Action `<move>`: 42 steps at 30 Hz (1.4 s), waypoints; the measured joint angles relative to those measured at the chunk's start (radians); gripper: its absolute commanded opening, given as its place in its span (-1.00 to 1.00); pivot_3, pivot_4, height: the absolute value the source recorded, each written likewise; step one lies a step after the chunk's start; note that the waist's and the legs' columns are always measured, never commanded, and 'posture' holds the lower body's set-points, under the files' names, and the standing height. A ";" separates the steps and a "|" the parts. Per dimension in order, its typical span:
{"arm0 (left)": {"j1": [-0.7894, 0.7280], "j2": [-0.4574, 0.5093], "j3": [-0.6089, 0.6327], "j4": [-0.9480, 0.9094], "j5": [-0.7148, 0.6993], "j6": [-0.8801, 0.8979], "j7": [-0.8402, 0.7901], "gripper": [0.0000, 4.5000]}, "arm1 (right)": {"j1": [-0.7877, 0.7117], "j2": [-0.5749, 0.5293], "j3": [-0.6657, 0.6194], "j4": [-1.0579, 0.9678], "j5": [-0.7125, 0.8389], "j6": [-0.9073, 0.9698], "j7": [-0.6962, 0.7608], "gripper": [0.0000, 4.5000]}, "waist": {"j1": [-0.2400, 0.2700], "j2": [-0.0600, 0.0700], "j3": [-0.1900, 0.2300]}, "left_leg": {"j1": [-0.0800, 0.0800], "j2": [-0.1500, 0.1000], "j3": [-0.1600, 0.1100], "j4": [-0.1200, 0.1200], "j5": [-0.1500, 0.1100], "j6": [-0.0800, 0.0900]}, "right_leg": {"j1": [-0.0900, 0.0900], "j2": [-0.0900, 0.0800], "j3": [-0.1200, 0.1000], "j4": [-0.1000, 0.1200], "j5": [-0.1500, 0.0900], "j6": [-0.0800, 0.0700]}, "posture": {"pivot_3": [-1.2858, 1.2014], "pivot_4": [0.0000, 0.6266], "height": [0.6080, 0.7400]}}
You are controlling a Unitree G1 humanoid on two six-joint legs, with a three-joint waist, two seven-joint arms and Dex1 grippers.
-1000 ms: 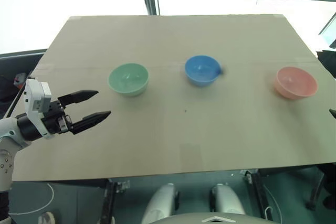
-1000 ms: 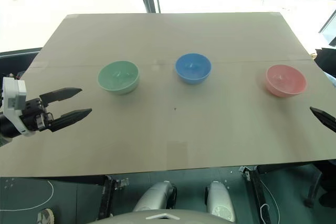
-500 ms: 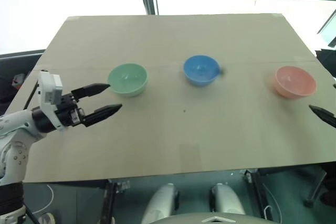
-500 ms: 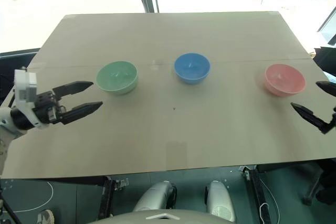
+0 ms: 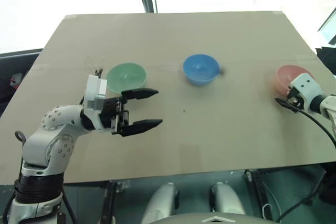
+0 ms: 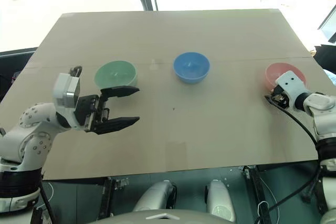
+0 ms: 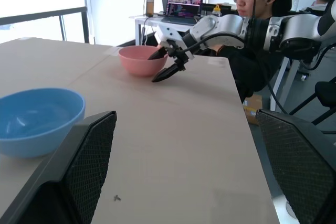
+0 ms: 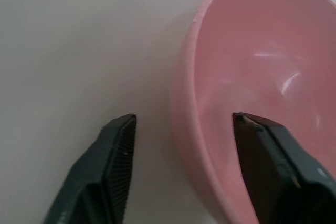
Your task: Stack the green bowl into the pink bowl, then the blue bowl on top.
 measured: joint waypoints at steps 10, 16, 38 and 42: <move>0.059 -0.024 0.028 -0.012 -0.007 0.013 0.107 1.00 | 0.010 -0.001 -0.010 -0.018 0.011 -0.069 0.039 -0.95 | 0.001 0.000 0.000 | 0.000 0.001 0.000 0.003 0.000 0.000 | 0.001 0.001 0.001 0.002 0.000 0.000 | 0.03 -0.52 1.00; 0.043 -0.063 0.072 0.086 0.095 0.008 0.318 1.00 | 0.207 0.025 0.008 -0.578 0.210 0.171 0.188 -0.95 | 0.003 0.000 0.000 | 0.000 0.001 -0.002 0.002 0.000 0.000 | 0.001 0.001 0.000 0.001 0.000 0.000 | 0.03 -0.52 1.00; -0.003 -0.029 -0.017 0.002 0.407 0.080 0.643 1.00 | 0.216 0.252 0.186 -0.978 0.261 0.453 0.086 0.78 | 0.006 -0.006 -0.003 | 0.000 -0.001 -0.006 0.002 0.000 -0.001 | -0.001 0.001 -0.002 0.006 0.000 0.000 | 0.03 -0.52 1.00; -0.097 0.076 -0.166 0.000 0.556 0.187 0.683 1.00 | 0.230 0.308 0.077 -1.089 0.412 0.472 0.080 0.78 | 0.008 -0.007 -0.002 | 0.000 -0.001 -0.006 0.004 0.001 -0.001 | 0.000 0.002 -0.001 0.008 0.000 0.000 | 0.03 -0.52 1.00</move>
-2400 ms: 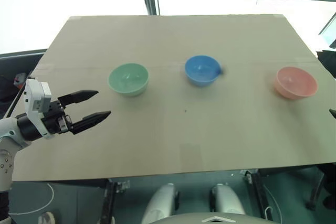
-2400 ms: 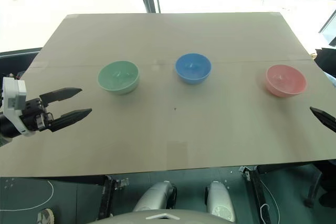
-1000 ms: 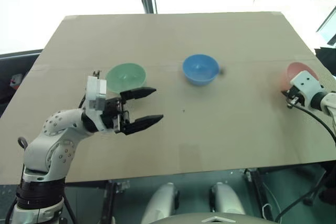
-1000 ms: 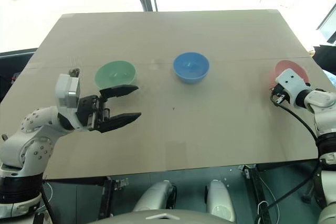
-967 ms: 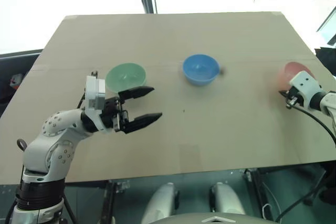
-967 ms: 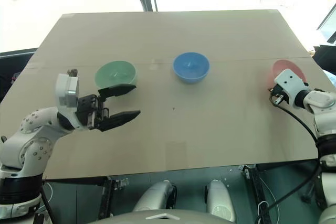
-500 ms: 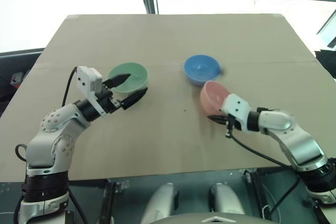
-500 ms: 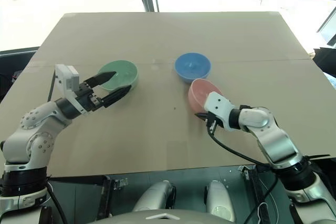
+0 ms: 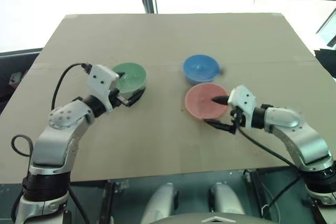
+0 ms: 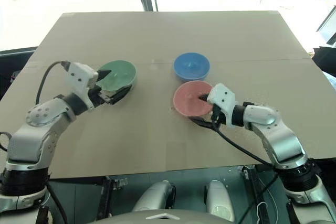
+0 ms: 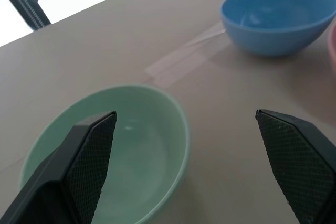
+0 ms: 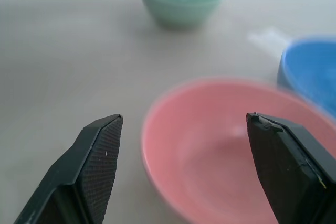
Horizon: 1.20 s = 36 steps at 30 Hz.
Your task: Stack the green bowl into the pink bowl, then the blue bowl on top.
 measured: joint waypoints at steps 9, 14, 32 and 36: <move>-0.203 0.046 -0.278 0.118 0.193 0.159 -0.063 0.48 | 0.029 -0.007 -0.011 -0.004 -0.013 -0.036 -0.052 0.80 | -0.005 0.000 0.000 | 0.000 0.000 0.001 -0.001 0.000 0.000 | -0.004 0.001 0.001 0.007 0.000 0.000 | 0.03 -0.52 1.00; -0.235 0.040 -0.313 0.194 0.254 0.180 -0.076 -0.48 | 0.030 -0.009 -0.009 -0.002 -0.030 -0.059 -0.065 0.80 | -0.005 0.000 0.001 | 0.000 0.000 0.000 -0.001 0.000 0.000 | -0.004 0.001 0.001 0.007 0.000 0.000 | 0.03 -0.52 1.00; -0.466 -0.130 -0.284 0.051 -0.029 0.024 -0.472 -0.99 | 0.251 -0.077 -0.253 -0.083 -0.022 -0.065 -0.171 0.80 | 0.002 -0.002 0.002 | -0.007 -0.001 -0.006 0.003 0.000 0.000 | -0.004 -0.001 -0.007 0.007 0.000 0.000 | 0.03 -0.52 1.00; -0.534 -0.222 -0.374 0.177 -0.010 -0.159 -0.578 -0.82 | 0.350 -0.082 -0.334 -0.136 -0.032 -0.065 -0.220 0.80 | 0.004 -0.002 0.002 | -0.007 -0.001 -0.004 0.007 0.000 0.000 | -0.001 0.000 -0.007 0.002 0.000 0.000 | 0.03 -0.52 1.00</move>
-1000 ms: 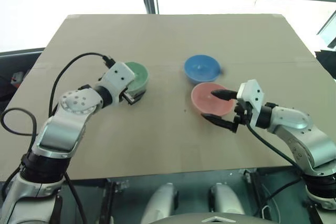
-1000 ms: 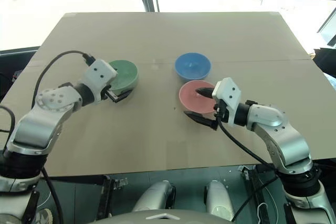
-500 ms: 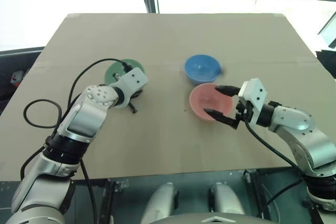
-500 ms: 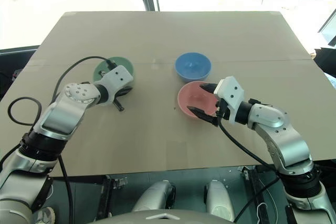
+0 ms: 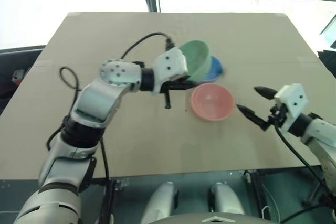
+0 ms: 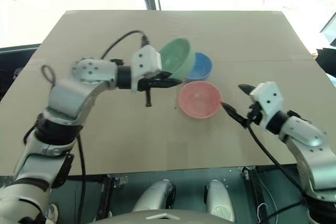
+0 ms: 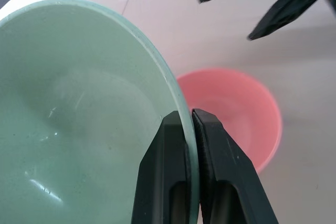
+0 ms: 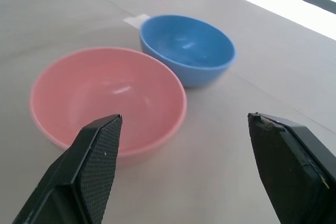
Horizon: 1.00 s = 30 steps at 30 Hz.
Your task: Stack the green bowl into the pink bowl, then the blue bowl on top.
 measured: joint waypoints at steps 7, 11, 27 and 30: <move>-0.036 -0.073 -0.047 0.183 0.023 -0.131 -0.117 0.43 | 0.026 0.000 -0.001 -0.050 -0.019 0.000 -0.044 0.80 | -0.009 0.000 0.000 | 0.001 0.001 0.000 0.002 0.000 -0.001 | 0.001 0.002 0.001 0.001 0.000 0.000 | 0.03 -0.52 1.00; -0.035 -0.092 -0.004 0.204 -0.004 -0.123 -0.109 0.93 | 0.022 -0.003 0.008 -0.049 -0.033 -0.004 -0.051 0.80 | -0.008 0.000 0.000 | 0.000 0.001 -0.001 0.003 0.000 0.000 | 0.001 0.002 0.000 0.004 0.000 0.000 | 0.03 -0.52 1.00; 0.547 0.029 0.520 -0.141 -0.308 0.120 0.142 0.97 | -0.812 -0.112 0.457 0.962 -0.396 -0.604 0.251 0.80 | -0.035 0.000 0.001 | 0.001 0.001 -0.001 -0.001 0.001 -0.001 | 0.000 -0.001 -0.002 -0.004 0.000 0.000 | 0.03 -0.52 1.00; 0.642 0.034 0.561 -0.188 -0.301 0.119 0.190 0.97 | -0.939 -0.074 0.530 1.193 -0.480 -0.794 0.274 0.80 | -0.031 0.000 0.001 | 0.001 0.002 -0.005 -0.004 0.001 -0.002 | -0.001 -0.001 -0.005 -0.004 0.000 0.000 | 0.03 -0.52 1.00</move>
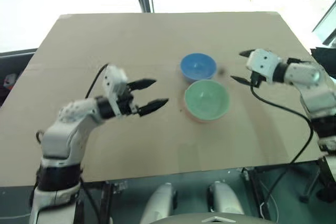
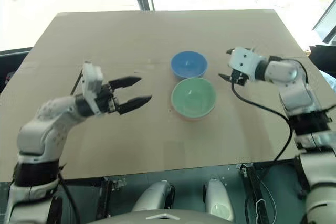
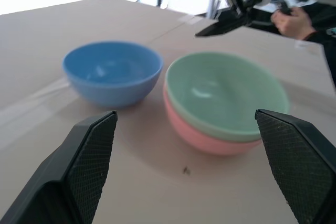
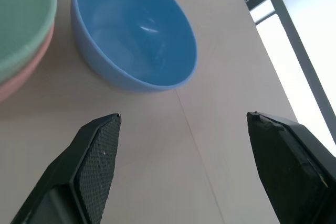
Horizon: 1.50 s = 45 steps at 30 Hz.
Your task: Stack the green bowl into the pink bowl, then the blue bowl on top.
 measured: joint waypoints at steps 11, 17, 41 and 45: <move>0.187 -0.005 0.122 -0.162 -0.032 -0.038 0.131 0.97 | -0.321 0.175 0.277 0.595 -0.401 -0.478 -0.198 0.80 | -0.019 0.002 0.001 | 0.000 0.000 0.000 -0.002 0.001 -0.001 | 0.000 0.001 -0.001 -0.004 0.000 0.000 | 0.03 -0.52 1.00; 0.236 -0.006 0.147 -0.231 -0.060 -0.035 0.197 1.00 | -0.377 0.224 0.341 0.692 -0.532 -0.513 -0.365 0.14 | -0.027 0.002 0.001 | 0.000 0.000 0.001 -0.001 0.001 -0.001 | 0.000 0.002 0.000 -0.002 0.000 0.000 | 0.03 -0.52 1.00; 0.127 -0.026 0.024 -0.107 -0.022 -0.117 0.227 1.00 | -0.170 -0.118 0.032 0.061 0.055 -0.299 0.339 -0.99 | -0.024 0.005 0.002 | 0.001 0.000 -0.004 -0.002 0.001 -0.001 | 0.001 0.000 -0.002 -0.001 0.000 0.000 | 0.03 -0.52 1.00; 0.087 -0.029 -0.012 -0.041 -0.012 -0.142 0.201 1.00 | 0.048 -0.194 0.022 -0.348 0.156 0.007 0.434 -0.99 | -0.018 0.007 0.003 | -0.002 0.000 0.000 -0.003 0.001 -0.001 | 0.000 -0.002 0.000 0.002 0.000 0.000 | 0.03 -0.52 1.00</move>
